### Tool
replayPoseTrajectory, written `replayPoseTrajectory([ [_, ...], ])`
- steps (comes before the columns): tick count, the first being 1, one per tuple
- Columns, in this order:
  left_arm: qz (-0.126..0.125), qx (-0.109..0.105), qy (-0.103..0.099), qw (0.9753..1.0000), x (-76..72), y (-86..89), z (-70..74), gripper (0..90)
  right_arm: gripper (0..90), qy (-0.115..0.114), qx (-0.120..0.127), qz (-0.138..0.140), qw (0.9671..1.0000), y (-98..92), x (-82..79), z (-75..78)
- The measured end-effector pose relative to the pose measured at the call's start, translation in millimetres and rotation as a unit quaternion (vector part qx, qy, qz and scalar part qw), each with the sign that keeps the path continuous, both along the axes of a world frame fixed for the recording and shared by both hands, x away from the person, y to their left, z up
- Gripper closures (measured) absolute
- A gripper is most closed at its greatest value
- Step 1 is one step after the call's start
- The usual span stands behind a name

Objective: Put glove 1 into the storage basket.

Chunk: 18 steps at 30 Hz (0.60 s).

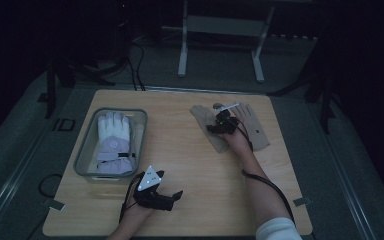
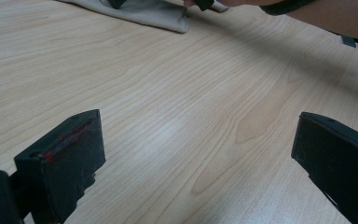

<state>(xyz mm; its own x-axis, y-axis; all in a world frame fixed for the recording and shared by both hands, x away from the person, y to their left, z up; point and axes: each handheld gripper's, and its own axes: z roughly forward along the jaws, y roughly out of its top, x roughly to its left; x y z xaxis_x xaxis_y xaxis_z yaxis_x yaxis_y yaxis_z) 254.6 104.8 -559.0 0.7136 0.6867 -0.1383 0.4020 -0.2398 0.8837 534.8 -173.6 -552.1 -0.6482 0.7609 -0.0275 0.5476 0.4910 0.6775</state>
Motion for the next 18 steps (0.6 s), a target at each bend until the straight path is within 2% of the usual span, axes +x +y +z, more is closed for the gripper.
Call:
replayPoseTrajectory([
  [2, -0.003, 0.005, -0.003, 1.0, -1.1, -1.5, -0.2, 2.9, 56.1, 0.003, -0.002, 0.002, 1.0, 0.8, -1.9, 0.8],
  [4, -0.005, 0.005, -0.002, 1.0, -2.3, -2.9, -0.4, 2.9, 70.2, 0.002, -0.009, -0.002, 1.0, 3.1, -4.7, 2.2],
  [6, -0.005, 0.006, -0.004, 1.0, -3.2, -4.1, -0.4, 2.9, 77.9, 0.002, -0.016, -0.009, 0.9998, 6.5, -7.5, 2.9],
  [9, -0.006, 0.008, -0.006, 0.9999, -3.5, -4.6, -0.2, 2.9, 81.4, 0.008, -0.012, -0.035, 0.9993, 11.9, -12.7, 4.2],
  [12, 0.0, 0.005, -0.006, 1.0, -3.6, -4.4, 0.4, 2.9, 82.2, 0.018, 0.021, -0.062, 0.9977, 13.8, -20.7, 9.4],
  [16, 0.008, 0.0, -0.007, 0.9999, -4.2, -4.0, 1.6, 2.9, 82.2, 0.007, 0.04, -0.083, 0.9957, 19.3, -38.8, 25.1],
  [18, 0.009, -0.002, -0.008, 0.9999, -4.4, -4.0, 2.6, 2.9, 82.2, 0.001, 0.052, -0.085, 0.995, 22.3, -49.1, 35.8],
])
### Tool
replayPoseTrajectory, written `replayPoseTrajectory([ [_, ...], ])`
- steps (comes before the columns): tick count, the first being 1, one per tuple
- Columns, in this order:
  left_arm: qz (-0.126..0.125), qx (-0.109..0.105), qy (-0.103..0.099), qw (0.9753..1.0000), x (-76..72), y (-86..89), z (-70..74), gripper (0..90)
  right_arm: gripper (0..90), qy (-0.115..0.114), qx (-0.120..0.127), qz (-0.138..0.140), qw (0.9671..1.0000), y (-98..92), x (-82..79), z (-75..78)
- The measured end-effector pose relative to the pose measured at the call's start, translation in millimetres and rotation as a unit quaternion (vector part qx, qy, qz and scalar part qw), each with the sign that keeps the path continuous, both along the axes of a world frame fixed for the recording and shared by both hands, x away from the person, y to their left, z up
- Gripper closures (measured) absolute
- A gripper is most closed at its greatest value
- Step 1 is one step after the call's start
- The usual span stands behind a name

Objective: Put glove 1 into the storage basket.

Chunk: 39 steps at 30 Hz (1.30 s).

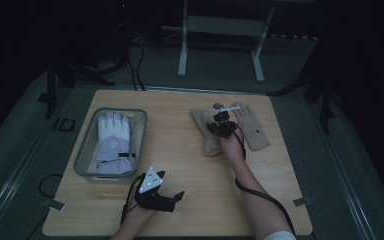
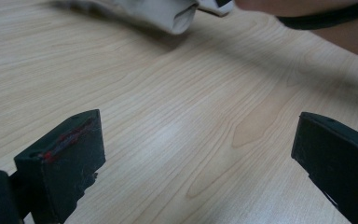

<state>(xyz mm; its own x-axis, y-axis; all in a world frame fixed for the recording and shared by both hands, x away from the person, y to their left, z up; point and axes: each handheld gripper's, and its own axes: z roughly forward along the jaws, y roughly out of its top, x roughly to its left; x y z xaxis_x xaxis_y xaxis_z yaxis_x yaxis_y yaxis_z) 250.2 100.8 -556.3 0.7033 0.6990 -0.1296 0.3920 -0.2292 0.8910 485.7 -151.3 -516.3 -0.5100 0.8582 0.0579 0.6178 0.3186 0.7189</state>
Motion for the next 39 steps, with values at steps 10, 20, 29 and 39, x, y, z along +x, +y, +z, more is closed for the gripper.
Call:
replayPoseTrajectory([
  [10, 0.0, 0.0, -0.003, 1.0, -0.7, -1.6, 3.0, 2.9, 82.0, -0.039, 0.014, -0.028, 0.9987, 1.7, -74.2, 38.0],
  [20, -0.001, -0.001, -0.02, 0.9998, -1.2, -2.4, 4.5, 2.9, 81.6, -0.016, 0.011, -0.083, 0.9964, 3.2, -114.7, 2.5],
  [29, -0.005, -0.002, -0.02, 0.9998, -1.5, -2.9, 2.8, 2.9, 66.0, 0.027, 0.016, -0.093, 0.9952, 7.9, -114.8, -38.0],
  [39, -0.006, -0.004, -0.018, 0.9998, -1.6, -1.6, 2.2, 2.9, 39.1, 0.034, -0.001, -0.049, 0.9982, 16.4, -113.3, -33.3],
])
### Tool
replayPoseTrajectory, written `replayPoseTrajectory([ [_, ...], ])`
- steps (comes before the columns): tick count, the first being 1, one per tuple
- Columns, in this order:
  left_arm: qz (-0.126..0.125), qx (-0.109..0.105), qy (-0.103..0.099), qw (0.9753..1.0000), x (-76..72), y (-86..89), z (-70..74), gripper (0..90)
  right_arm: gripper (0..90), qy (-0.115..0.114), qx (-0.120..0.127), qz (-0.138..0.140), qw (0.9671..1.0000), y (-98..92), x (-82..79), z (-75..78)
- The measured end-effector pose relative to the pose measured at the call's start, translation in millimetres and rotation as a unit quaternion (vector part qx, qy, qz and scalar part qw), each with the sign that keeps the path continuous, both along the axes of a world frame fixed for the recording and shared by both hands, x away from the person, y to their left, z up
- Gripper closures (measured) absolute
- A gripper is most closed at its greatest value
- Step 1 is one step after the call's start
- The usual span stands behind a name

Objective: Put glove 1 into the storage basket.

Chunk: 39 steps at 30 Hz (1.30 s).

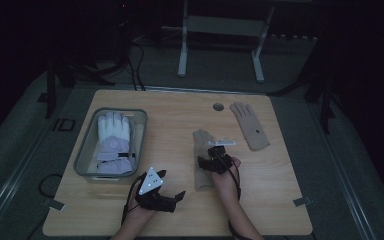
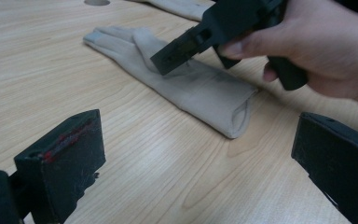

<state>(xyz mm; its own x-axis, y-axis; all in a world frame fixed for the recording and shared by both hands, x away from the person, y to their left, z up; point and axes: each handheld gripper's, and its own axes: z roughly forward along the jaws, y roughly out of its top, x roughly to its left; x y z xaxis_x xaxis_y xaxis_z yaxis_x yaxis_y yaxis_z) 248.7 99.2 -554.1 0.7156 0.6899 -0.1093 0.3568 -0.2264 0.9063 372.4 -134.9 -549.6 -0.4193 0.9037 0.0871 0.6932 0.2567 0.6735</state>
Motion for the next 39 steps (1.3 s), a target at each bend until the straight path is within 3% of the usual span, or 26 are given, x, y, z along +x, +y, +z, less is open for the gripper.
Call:
replayPoseTrajectory([
  [5, 0.003, 0.001, 0.0, 1.0, -0.4, 0.0, -0.3, 2.9, 31.1, 0.0, 0.018, 0.011, 0.9998, -7.1, 0.4, 11.0],
  [10, 0.003, 0.0, 0.002, 1.0, -0.2, 1.6, -0.2, 2.9, 40.6, -0.014, 0.029, 0.028, 0.9991, -27.3, 5.0, 25.7],
  [14, 0.002, 0.0, 0.001, 1.0, 0.2, 1.7, -0.8, 2.9, 44.6, -0.04, -0.002, 0.035, 0.9986, -44.8, 7.3, 37.1],
  [21, -0.003, -0.001, 0.009, 1.0, 0.5, 1.3, -1.4, 2.9, 45.0, -0.081, -0.008, 0.048, 0.9955, -85.2, 20.7, 55.0],
  [28, -0.01, -0.002, 0.021, 0.9997, 0.9, 1.1, -3.3, 2.9, 46.0, -0.108, -0.009, 0.023, 0.9938, -128.7, 45.9, 70.4],
  [33, -0.009, -0.004, 0.017, 0.9998, 0.1, 1.1, -3.6, 2.9, 43.8, -0.113, -0.022, 0.033, 0.9928, -150.4, 67.5, 73.4],
  [36, -0.01, -0.006, 0.018, 0.9998, 0.2, 1.4, -4.0, 2.9, 43.4, -0.107, -0.028, 0.031, 0.9934, -156.4, 76.5, 70.9],
  [37, -0.011, -0.005, 0.017, 0.9998, -0.3, 2.0, -4.6, 2.9, 42.6, -0.094, -0.035, 0.031, 0.9944, -162.6, 89.0, 64.2],
  [39, -0.013, -0.005, 0.017, 0.9998, -0.5, 2.0, -4.7, 2.9, 41.4, -0.085, -0.034, 0.027, 0.9954, -166.0, 97.1, 59.3],
])
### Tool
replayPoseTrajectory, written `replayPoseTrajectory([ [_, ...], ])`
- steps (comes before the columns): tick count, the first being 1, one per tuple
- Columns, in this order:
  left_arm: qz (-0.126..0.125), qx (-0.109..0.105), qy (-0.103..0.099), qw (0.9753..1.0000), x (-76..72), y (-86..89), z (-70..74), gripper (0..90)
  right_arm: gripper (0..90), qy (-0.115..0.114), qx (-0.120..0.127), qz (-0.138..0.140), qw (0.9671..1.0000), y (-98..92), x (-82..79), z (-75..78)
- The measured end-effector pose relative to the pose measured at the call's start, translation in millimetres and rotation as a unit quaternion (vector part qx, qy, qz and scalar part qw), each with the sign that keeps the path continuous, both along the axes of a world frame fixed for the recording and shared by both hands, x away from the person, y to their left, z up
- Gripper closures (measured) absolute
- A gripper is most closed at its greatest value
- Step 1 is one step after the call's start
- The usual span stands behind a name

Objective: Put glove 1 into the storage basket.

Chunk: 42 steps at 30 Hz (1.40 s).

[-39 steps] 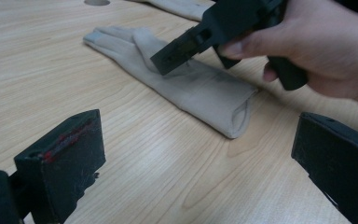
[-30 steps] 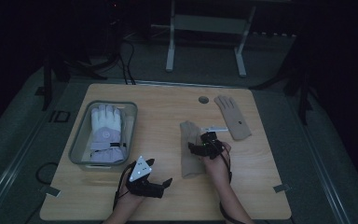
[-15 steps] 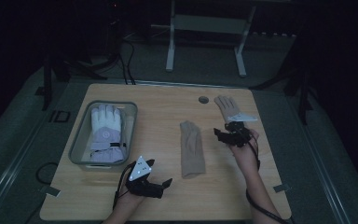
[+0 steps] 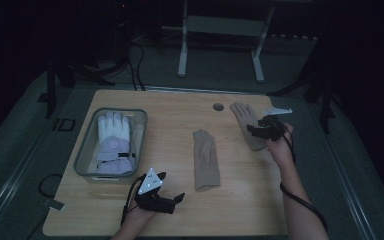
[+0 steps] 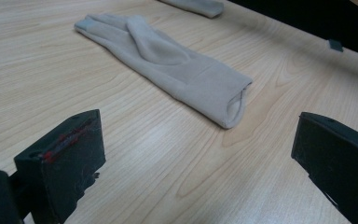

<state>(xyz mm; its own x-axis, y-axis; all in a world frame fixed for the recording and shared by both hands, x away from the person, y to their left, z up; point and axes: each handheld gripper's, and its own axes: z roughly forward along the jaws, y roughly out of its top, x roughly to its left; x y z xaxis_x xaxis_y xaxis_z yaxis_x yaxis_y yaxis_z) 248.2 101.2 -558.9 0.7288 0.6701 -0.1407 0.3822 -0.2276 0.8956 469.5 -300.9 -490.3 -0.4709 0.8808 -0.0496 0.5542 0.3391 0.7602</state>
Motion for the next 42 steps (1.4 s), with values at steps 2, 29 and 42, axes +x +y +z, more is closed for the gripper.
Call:
replayPoseTrajectory([
  [2, 0.0, 0.001, -0.001, 1.0, -0.2, 0.0, -0.1, 2.9, 39.3, 0.007, 0.003, -0.005, 1.0, -3.1, 9.4, -5.5],
  [29, -0.011, -0.002, 0.006, 0.9999, -4.3, -1.5, -1.8, 2.9, 82.6, 0.069, -0.008, -0.086, 0.9938, -7.6, 68.4, -53.0],
  [42, -0.006, -0.006, -0.003, 1.0, -4.8, -0.3, 2.1, 2.9, 84.6, 0.058, 0.061, -0.144, 0.986, -1.2, 47.3, -24.4],
])
